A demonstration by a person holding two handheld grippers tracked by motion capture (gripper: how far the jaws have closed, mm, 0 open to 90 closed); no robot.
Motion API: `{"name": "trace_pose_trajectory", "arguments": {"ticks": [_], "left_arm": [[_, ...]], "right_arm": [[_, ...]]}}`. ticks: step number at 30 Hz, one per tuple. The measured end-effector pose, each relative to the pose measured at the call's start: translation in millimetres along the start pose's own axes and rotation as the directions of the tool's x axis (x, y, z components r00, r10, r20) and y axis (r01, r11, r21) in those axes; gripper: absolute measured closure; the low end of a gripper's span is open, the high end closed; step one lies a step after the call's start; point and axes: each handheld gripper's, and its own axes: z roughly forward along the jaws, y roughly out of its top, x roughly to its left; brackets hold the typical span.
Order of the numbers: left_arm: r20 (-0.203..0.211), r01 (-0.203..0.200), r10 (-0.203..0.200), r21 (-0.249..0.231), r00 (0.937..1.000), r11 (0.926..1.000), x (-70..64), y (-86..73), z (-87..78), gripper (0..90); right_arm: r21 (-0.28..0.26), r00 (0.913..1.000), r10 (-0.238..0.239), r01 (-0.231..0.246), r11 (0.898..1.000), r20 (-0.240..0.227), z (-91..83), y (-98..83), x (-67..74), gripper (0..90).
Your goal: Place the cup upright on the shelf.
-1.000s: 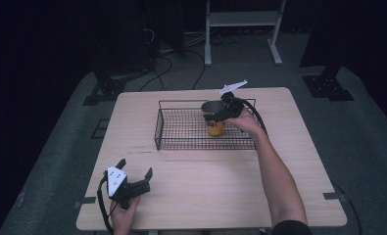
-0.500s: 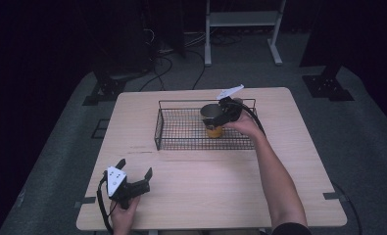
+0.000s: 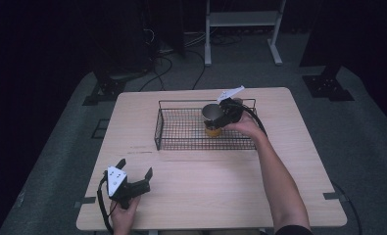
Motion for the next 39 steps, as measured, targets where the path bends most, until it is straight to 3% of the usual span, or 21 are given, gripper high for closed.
{"name": "trace_pose_trajectory", "arguments": {"ticks": [1, 9, 14, 26, 39], "left_arm": [[0.0, 0.0, 0.0, 0.0, 1.0, 1.0, 0.0, 0.0, 0.0, 0.0], [-0.002, -0.003, 0.003, 0.0, 1.0, 1.0, -0.5, 0.0, 0.1, 0.0], [-0.002, -0.003, 0.003, 0.0, 1.0, 1.0, -0.4, 0.0, 0.1, 0.0], [-0.003, -0.003, 0.003, 0.002, 1.0, 1.0, -0.4, 0.1, 0.7, 0.0], [-0.004, -0.017, 0.017, -0.005, 0.9999, 0.9998, -1.2, 0.5, 0.9, 0.0]], "right_arm": [[-0.007, 1.0, 0.004, -0.004, 1.0, -0.002, 0.2, 0.7, 0.6, 2.8], [-0.03, 0.9999, 0.007, -0.006, 1.0, 0.011, -2.6, 3.5, 3.0, 0.0], [-0.034, 0.9997, 0.015, -0.014, 0.999, 0.019, -5.5, 4.4, 2.5, 0.0], [-0.105, 0.999, 0.028, -0.025, 0.994, 0.033, -22.1, 10.0, 2.0, 0.0], [-0.177, 0.9992, 0.039, -0.038, 0.983, 0.007, -44.6, 13.8, 3.1, 0.0]]}}
